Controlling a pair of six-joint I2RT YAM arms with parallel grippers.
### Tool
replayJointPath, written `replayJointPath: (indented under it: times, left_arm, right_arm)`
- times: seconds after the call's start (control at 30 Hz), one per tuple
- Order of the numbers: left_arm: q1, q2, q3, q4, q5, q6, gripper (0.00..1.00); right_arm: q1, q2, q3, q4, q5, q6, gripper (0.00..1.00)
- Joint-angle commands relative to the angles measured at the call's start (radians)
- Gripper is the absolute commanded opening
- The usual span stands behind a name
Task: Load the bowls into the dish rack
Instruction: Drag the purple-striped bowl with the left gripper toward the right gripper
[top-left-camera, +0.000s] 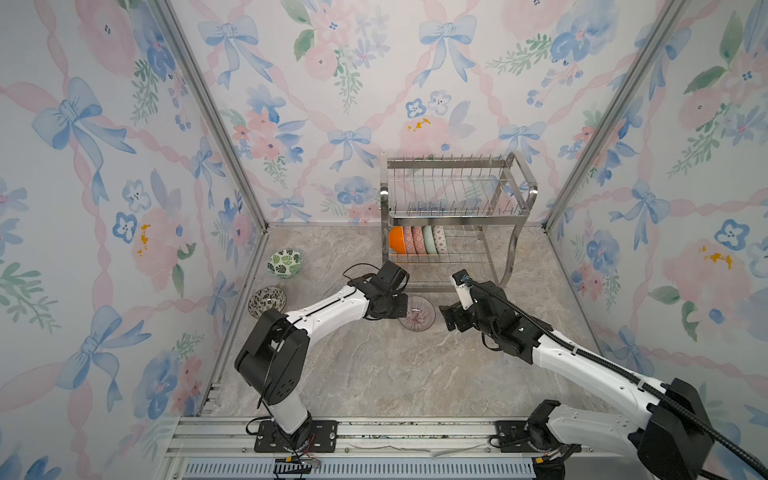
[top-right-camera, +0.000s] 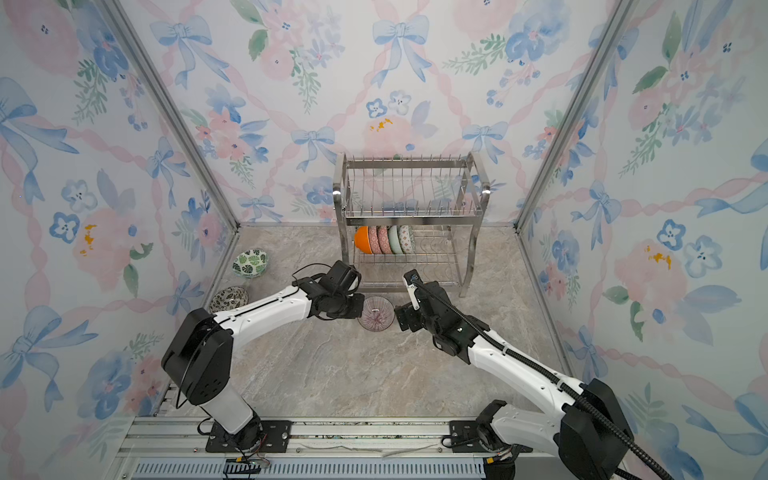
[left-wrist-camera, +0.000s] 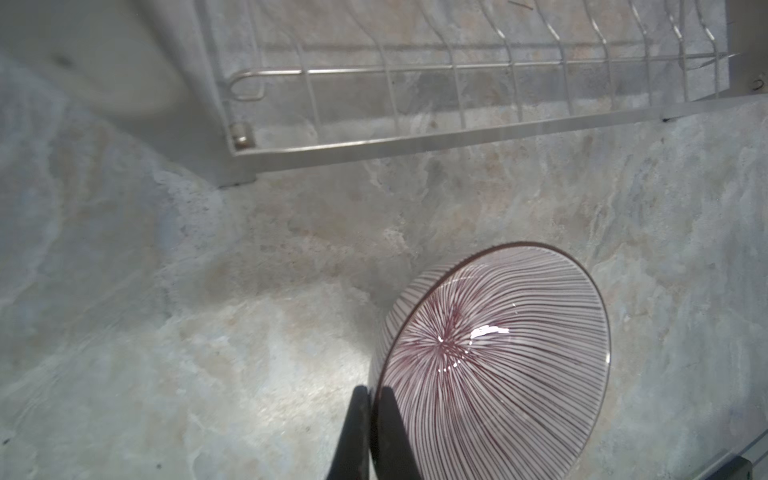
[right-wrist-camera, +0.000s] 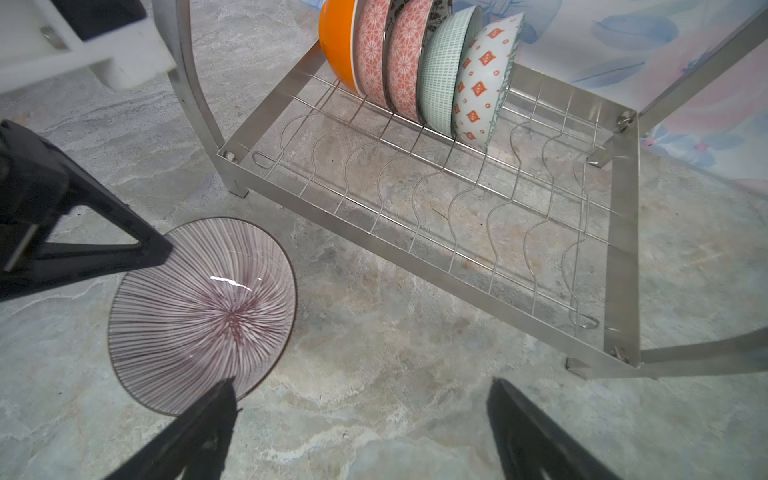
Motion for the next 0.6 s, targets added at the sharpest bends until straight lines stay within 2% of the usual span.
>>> replayJointPath:
  times: [0.0, 0.27, 0.47, 0.53, 0.57]
  left_arm:
    - [-0.019, 0.057, 0.063, 0.017, 0.013, 0.002, 0.0]
    - [-0.049, 0.152, 0.142, 0.016, 0.027, 0.003, 0.0]
    - [-0.05, 0.169, 0.163, 0.016, 0.033, 0.016, 0.0]
    - [-0.051, 0.164, 0.167, 0.016, 0.031, 0.023, 0.05]
    - [-0.051, 0.161, 0.168, 0.015, 0.032, 0.026, 0.11]
  right_arm:
    - [-0.01, -0.029, 0.03, -0.092, -0.017, 0.02, 0.96]
    - [-0.014, -0.086, -0.025, -0.071, -0.051, 0.026, 0.96]
    - [-0.019, -0.063, -0.017, -0.079, -0.056, 0.038, 0.96]
    - [-0.02, -0.056, -0.013, -0.078, -0.056, 0.045, 0.96]
    - [-0.02, -0.053, -0.013, -0.074, -0.057, 0.048, 0.96]
